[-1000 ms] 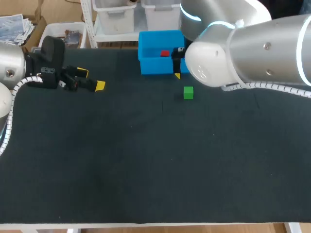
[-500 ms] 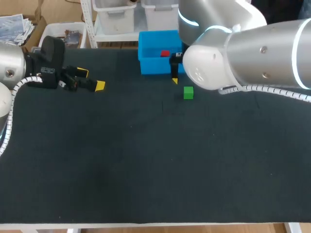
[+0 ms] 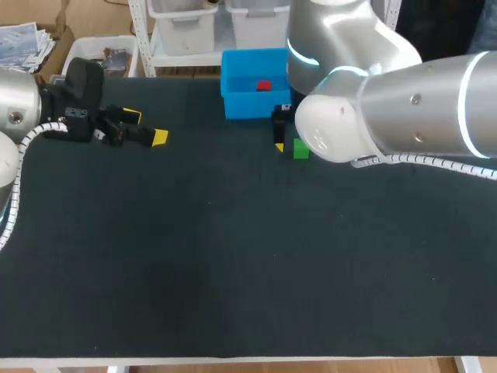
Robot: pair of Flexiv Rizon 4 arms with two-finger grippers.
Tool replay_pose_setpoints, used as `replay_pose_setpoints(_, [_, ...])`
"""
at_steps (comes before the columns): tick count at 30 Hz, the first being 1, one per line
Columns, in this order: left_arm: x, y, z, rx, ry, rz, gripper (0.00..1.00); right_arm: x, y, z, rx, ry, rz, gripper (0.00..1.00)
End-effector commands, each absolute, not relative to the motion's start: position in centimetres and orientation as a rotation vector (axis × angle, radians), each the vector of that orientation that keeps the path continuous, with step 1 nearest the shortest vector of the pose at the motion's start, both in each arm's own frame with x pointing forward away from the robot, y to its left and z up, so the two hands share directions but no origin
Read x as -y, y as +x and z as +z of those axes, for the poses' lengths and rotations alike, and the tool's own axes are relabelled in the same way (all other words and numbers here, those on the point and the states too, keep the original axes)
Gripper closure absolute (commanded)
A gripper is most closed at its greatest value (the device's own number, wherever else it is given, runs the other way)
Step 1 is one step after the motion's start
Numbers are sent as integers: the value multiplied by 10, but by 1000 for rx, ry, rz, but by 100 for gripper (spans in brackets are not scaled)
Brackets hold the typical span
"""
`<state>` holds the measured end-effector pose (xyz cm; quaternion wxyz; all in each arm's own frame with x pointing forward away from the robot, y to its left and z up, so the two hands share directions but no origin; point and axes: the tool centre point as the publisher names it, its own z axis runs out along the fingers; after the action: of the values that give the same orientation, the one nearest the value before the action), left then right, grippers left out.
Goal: Use the left arm to pick the red cube and place it into the blue plastic box first, then use the right arm to grasp the green cube and put it into the same blue plastic box after the first action is fully finished.
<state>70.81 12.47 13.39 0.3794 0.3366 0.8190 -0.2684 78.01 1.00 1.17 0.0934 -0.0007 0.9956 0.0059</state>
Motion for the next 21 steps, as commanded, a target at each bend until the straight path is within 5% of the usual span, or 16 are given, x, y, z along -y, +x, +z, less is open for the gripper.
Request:
replay_pose_setpoints(1, [-126, 707, 132, -2080, 857, -689, 0, -11, 790, 4, -2960, -4, 18, 0])
replay_pose_setpoints(21, [-126, 707, 132, -2080, 857, -689, 0, -13, 807, -13, -2980, -38, 25, 0])
